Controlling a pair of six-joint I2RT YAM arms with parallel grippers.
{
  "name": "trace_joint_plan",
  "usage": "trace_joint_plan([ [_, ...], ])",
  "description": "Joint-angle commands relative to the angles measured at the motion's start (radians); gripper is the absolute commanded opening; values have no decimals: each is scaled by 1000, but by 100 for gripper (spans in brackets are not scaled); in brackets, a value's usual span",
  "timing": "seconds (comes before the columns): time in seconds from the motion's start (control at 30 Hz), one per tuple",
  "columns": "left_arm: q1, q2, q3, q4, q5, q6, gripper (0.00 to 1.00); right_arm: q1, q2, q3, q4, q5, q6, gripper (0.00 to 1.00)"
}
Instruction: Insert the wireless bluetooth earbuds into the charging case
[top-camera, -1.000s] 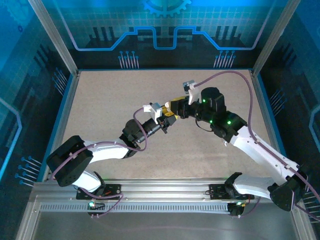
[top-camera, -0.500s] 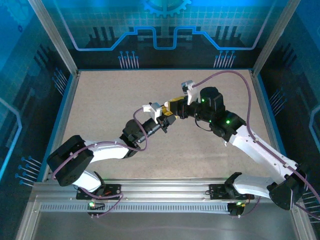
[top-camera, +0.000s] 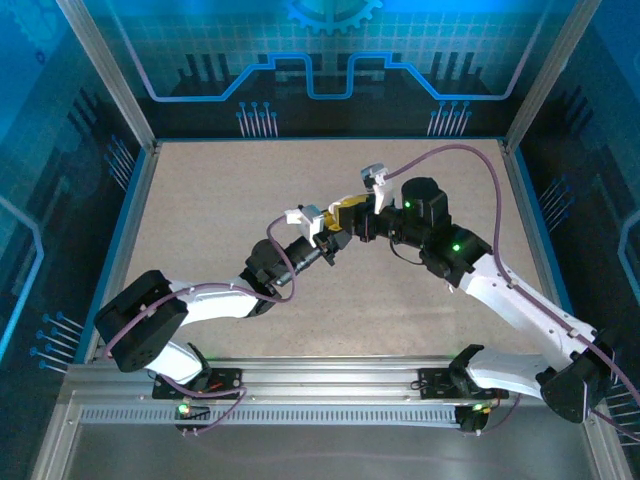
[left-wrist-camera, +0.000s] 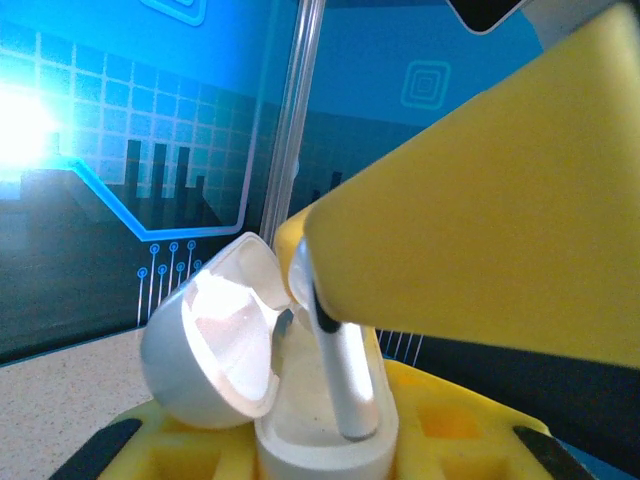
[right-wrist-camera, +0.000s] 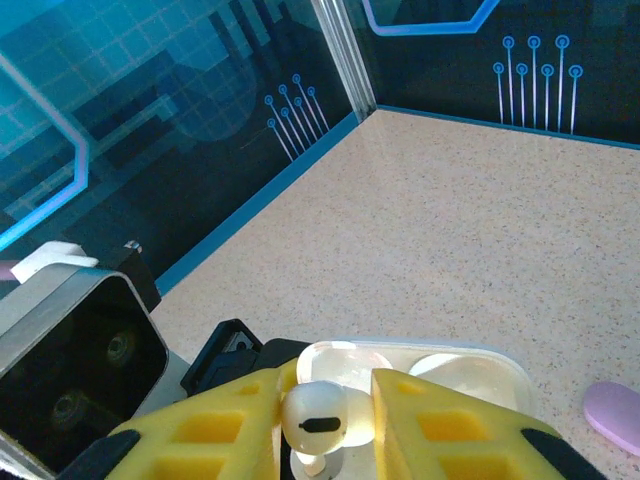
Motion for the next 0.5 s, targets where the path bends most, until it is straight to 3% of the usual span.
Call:
trace_joint_plan([
  [0.0, -7, -4, 28, 75, -29, -4, 22, 22, -14, -21, 9, -39, -27, 28],
  [0.47, -9, -19, 17, 92, -37, 3, 22, 20, -26, -44, -33, -39, -128, 28],
])
